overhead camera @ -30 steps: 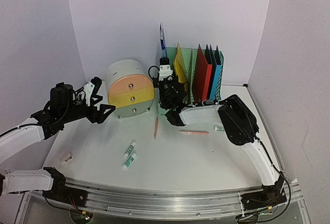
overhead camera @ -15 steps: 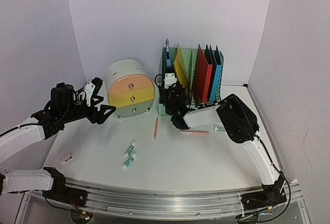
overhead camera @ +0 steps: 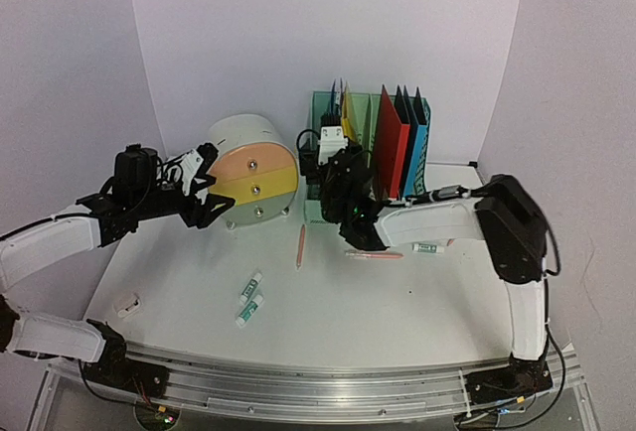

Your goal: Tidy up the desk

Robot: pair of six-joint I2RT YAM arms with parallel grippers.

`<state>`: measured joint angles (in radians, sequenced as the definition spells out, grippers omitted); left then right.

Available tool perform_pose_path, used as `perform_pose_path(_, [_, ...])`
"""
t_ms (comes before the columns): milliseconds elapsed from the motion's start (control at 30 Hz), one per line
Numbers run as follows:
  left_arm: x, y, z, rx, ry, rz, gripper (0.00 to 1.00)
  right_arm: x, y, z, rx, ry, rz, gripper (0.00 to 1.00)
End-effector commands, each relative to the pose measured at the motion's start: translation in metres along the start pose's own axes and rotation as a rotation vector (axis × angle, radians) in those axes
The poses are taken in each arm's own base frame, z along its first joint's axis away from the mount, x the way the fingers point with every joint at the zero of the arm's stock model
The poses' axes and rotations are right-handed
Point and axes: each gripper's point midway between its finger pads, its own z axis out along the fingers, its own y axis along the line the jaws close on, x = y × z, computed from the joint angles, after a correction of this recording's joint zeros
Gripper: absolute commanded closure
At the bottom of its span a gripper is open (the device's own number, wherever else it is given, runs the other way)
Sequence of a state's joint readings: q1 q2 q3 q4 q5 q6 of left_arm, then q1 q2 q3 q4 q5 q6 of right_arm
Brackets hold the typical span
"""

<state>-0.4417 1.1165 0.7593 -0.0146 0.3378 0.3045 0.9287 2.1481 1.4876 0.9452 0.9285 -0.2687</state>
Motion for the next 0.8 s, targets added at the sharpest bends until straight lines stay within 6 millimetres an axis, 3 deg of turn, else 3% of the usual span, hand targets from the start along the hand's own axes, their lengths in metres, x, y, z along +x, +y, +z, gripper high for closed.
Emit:
perform_pose_path(0, [-0.055,0.019,0.015,-0.071,-0.093,0.382,0.28,-0.066,-0.02,-0.026,-0.075,0.048,0.163,0.19])
perform_pose_path(100, [-0.058,0.009,0.036,-0.109,-0.095,0.726,0.28,-0.062,-0.03,-0.041,-0.124,0.094,0.124,0.17])
perform_pose_path(200, [-0.066,0.0,0.048,-0.182,-0.155,1.035,0.28,-0.074,-0.051,-0.053,-0.155,0.099,0.145,0.15])
perform_pose_path(267, [-0.072,-0.002,0.054,-0.201,-0.178,1.147,0.28,-0.073,-0.068,-0.057,-0.171,0.111,0.203,0.16])
perform_pose_path(300, [-0.078,0.0,0.056,-0.221,-0.189,1.175,0.29,-0.081,-0.077,-0.059,-0.18,0.101,0.231,0.16])
perform_pose_path(400, [-0.079,0.005,0.068,-0.267,-0.187,1.286,0.31,-0.078,-0.105,-0.06,-0.173,0.105,0.256,0.16])
perform_pose_path(600, [-0.052,0.001,0.089,-0.232,-0.155,1.404,0.48,-0.055,-0.169,-0.064,-0.057,0.151,0.231,0.15])
perform_pose_path(767, [-0.052,0.018,0.097,-0.279,-0.121,1.394,0.52,-0.054,-0.187,-0.074,-0.04,0.145,0.226,0.15])
